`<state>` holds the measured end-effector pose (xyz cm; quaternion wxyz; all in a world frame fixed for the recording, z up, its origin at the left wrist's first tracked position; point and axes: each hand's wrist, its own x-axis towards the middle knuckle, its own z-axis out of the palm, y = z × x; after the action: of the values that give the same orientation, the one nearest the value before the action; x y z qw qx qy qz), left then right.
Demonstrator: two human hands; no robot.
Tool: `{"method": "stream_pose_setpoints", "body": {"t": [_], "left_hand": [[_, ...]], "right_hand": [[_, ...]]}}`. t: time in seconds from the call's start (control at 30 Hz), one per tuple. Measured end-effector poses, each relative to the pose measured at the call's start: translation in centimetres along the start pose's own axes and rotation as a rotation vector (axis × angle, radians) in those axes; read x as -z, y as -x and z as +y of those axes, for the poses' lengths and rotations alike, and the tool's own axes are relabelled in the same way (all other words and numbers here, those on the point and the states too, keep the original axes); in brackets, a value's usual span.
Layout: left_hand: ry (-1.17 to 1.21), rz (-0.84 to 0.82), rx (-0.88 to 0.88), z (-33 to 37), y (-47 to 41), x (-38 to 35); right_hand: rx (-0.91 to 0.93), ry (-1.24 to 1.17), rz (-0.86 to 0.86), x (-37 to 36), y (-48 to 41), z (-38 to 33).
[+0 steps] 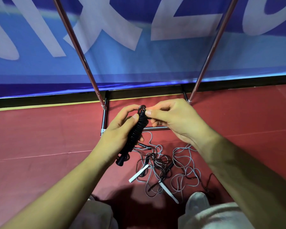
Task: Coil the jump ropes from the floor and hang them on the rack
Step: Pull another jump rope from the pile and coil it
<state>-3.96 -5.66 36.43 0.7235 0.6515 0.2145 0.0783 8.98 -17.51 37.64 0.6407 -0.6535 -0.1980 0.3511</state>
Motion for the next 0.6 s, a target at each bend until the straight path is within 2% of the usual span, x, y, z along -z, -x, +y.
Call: {"method": "stream_pose_setpoints", "body": {"t": [0.33, 0.53, 0.6], "left_hand": [[-0.223, -0.003, -0.171, -0.4, 0.4, -0.1], [-0.54, 0.012, -0.284, -2.0, -0.2, 0.7], [-0.605, 0.021, -0.305, -2.1, -0.2, 0.5]], "right_hand": [[-0.153, -0.028, 0.018, 0.1, 0.1, -0.1], [-0.217, -0.011, 0.061, -0.1, 0.2, 0.0], [-0.188, 0.03, 0.105, -0.4, 0.3, 0.3]]}}
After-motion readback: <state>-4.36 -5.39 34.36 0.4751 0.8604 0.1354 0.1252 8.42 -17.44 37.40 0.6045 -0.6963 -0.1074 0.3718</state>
